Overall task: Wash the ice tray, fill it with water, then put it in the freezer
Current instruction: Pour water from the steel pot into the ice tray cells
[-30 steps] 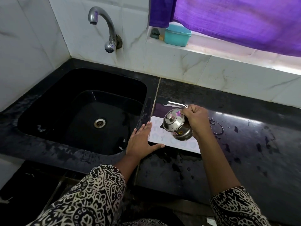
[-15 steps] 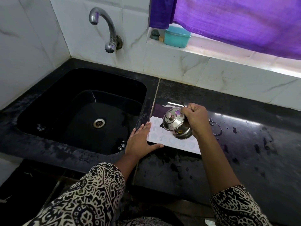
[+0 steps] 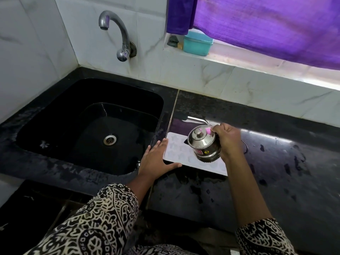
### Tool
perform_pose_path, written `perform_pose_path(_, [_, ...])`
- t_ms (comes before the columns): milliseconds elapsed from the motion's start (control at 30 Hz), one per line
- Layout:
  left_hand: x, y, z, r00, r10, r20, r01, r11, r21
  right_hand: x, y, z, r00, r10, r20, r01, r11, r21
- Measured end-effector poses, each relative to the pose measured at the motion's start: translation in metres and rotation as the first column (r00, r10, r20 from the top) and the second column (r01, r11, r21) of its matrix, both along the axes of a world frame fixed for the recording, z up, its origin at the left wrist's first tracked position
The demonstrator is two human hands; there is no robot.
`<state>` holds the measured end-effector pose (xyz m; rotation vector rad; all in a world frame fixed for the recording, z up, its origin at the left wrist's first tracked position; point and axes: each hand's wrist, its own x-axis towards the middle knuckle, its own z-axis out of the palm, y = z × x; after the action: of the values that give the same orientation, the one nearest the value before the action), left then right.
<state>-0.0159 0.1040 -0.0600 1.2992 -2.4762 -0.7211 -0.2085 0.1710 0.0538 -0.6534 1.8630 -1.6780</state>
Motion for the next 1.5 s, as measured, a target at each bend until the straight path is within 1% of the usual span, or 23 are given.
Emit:
perform_pose_path(67, [0.000, 0.000, -0.001, 1.000, 0.000, -0.003, 0.000, 1.000, -0.002, -0.002, 0.001, -0.002, 0.998, 0.005, -0.067, -0.002, 0.999, 0.034])
perform_pose_path(200, [-0.001, -0.001, -0.002, 1.000, -0.001, 0.001, 0.001, 1.000, -0.002, -0.004, 0.000, -0.003, 0.992, 0.012, -0.127, -0.004, 0.998, 0.063])
perform_pose_path(333, [-0.001, -0.001, -0.003, 1.000, 0.001, 0.008, -0.001, 1.000, -0.009, -0.005, -0.001, 0.001, 0.974, 0.053, -0.219, -0.031, 0.994, 0.104])
perform_pose_path(433, [-0.001, -0.001, -0.003, 1.000, 0.000, 0.007, 0.000, 1.000, -0.011, -0.006, -0.002, 0.003, 0.959, 0.063, -0.278, -0.033, 0.993, 0.110])
perform_pose_path(733, [-0.001, -0.002, -0.006, 1.000, 0.003, -0.005, -0.003, 1.000, -0.017, -0.008, -0.001, 0.004, 0.916, 0.093, -0.391, -0.049, 0.991, 0.121])
perform_pose_path(1500, [-0.001, -0.003, -0.010, 1.000, -0.004, -0.003, 0.004, 0.999, -0.036, -0.012, 0.003, 0.008, 0.911, 0.118, -0.395, -0.075, 0.990, 0.121])
